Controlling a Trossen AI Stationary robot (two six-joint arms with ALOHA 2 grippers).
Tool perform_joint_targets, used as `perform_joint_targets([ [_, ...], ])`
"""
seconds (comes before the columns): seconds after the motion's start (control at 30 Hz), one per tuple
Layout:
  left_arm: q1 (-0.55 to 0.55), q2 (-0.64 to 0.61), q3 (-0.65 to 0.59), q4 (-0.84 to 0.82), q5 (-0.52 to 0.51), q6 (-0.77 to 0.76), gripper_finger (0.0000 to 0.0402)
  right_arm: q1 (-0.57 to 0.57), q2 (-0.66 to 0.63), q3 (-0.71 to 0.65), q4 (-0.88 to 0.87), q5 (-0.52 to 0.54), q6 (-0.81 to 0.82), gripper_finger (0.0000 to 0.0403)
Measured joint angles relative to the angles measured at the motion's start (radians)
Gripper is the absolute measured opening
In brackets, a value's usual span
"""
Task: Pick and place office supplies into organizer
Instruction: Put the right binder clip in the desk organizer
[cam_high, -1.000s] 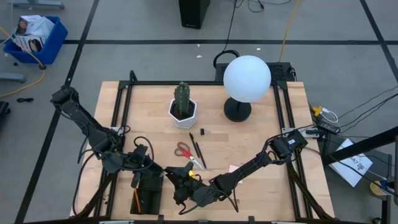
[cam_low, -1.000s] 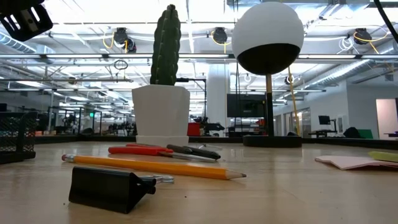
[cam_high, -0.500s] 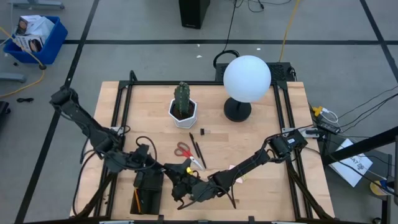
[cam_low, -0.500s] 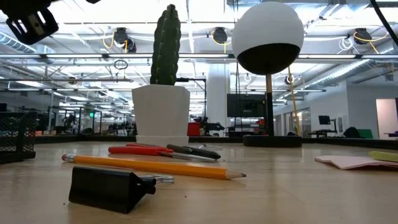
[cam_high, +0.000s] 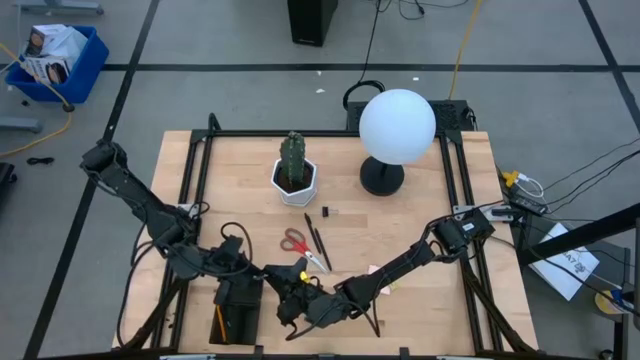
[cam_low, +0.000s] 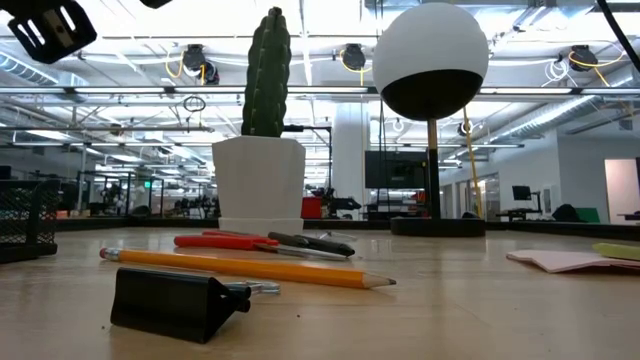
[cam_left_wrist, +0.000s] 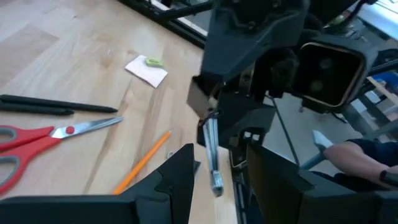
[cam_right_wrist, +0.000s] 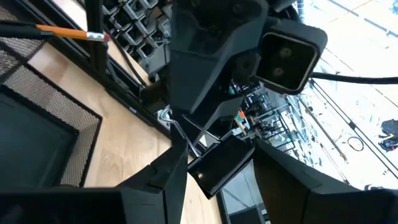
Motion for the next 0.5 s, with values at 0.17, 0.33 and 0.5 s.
perform_joint_targets([
  [0.17,0.001,0.0,0.0,-0.023,-0.001,-0.014,0.012,0.0,0.0,0.0,-0.001,0.0,0.0,0.0153],
  [0.33,0.001,0.0,0.0,-0.023,-0.005,-0.005,0.0044,0.001,0.0,0.0,-0.001,0.0,0.004,0.0157],
  [0.5,0.0,0.0,0.0,-0.025,-0.018,0.002,0.0014,0.004,0.0,0.0,-0.002,0.002,0.007,0.0155],
])
